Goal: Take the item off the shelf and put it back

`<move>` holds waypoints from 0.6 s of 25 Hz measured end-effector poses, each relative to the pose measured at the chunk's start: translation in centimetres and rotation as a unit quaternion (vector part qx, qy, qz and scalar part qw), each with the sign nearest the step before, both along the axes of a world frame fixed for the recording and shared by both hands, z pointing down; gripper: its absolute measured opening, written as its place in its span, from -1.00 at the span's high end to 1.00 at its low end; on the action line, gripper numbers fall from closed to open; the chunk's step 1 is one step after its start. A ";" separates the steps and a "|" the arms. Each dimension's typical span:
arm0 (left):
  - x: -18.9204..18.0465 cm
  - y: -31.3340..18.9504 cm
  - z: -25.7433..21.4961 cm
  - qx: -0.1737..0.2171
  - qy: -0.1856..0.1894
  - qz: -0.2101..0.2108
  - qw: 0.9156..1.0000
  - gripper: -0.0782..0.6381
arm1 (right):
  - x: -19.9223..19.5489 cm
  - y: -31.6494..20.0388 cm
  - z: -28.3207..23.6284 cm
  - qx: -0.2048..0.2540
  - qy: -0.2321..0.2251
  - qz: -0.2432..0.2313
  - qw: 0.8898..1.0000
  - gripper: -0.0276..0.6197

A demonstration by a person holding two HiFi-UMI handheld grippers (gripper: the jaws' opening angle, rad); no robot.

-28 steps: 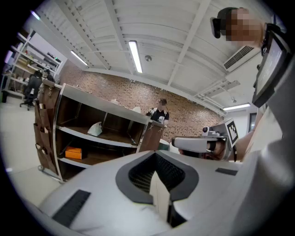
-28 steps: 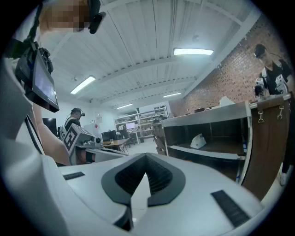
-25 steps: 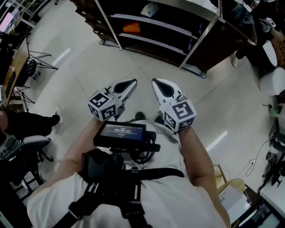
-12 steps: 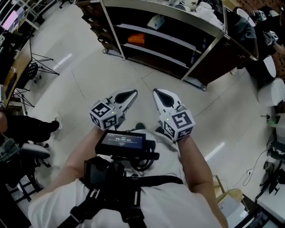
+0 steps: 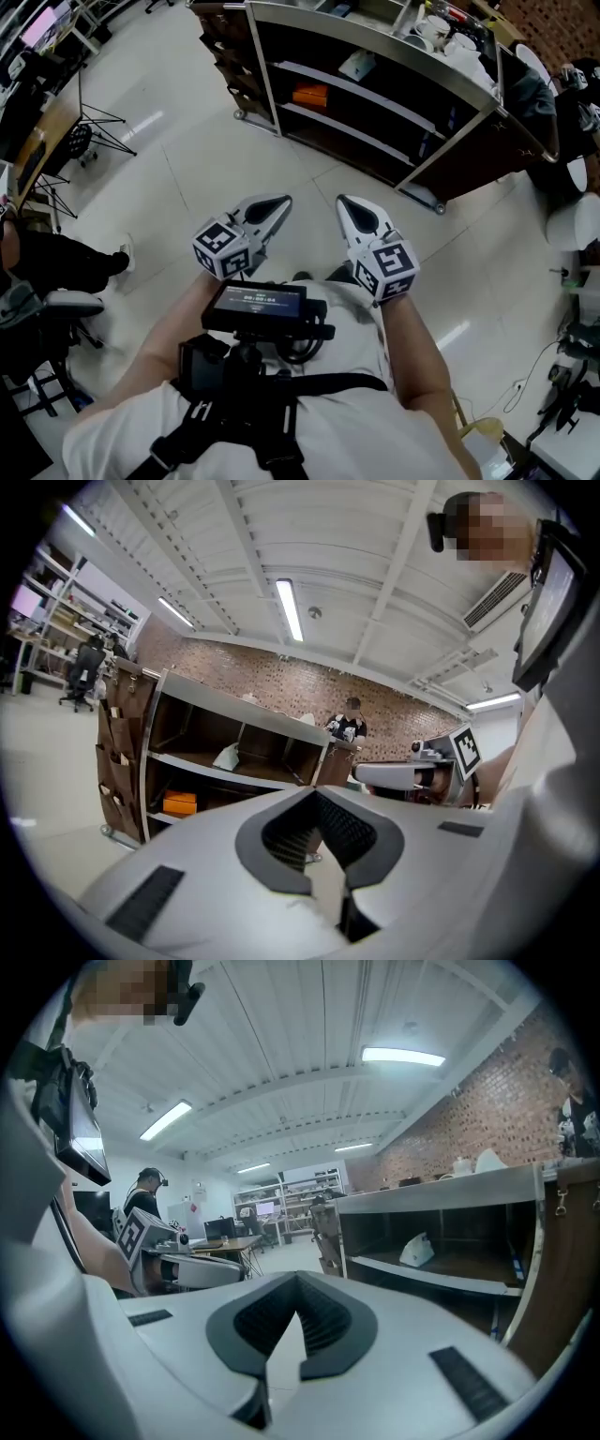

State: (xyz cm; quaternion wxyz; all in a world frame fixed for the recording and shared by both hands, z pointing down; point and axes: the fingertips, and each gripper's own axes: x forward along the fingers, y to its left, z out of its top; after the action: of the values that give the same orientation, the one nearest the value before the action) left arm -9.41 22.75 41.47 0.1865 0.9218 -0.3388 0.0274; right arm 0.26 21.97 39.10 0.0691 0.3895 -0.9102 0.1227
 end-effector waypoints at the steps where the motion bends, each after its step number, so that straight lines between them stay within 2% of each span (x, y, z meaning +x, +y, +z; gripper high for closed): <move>1: -0.4 -0.1 0.1 -0.002 0.001 -0.004 1.000 0.75 | -0.3 -0.3 -0.1 0.001 0.000 -0.003 1.000 0.90; 9: -1.7 -2.8 1.9 -0.010 -0.011 -0.031 0.999 0.75 | -1.3 -4.5 1.9 -0.017 -0.013 -0.031 0.999 0.90; 15: -3.2 -8.0 3.2 -0.029 -0.031 -0.062 0.997 0.75 | -3.4 -11.2 3.6 -0.032 -0.035 -0.066 0.997 0.90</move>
State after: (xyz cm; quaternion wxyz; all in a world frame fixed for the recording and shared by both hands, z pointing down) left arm -12.63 14.73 44.71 0.2042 0.8919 -0.3999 0.0543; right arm -3.11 10.75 42.71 0.0577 0.3213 -0.9315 0.1604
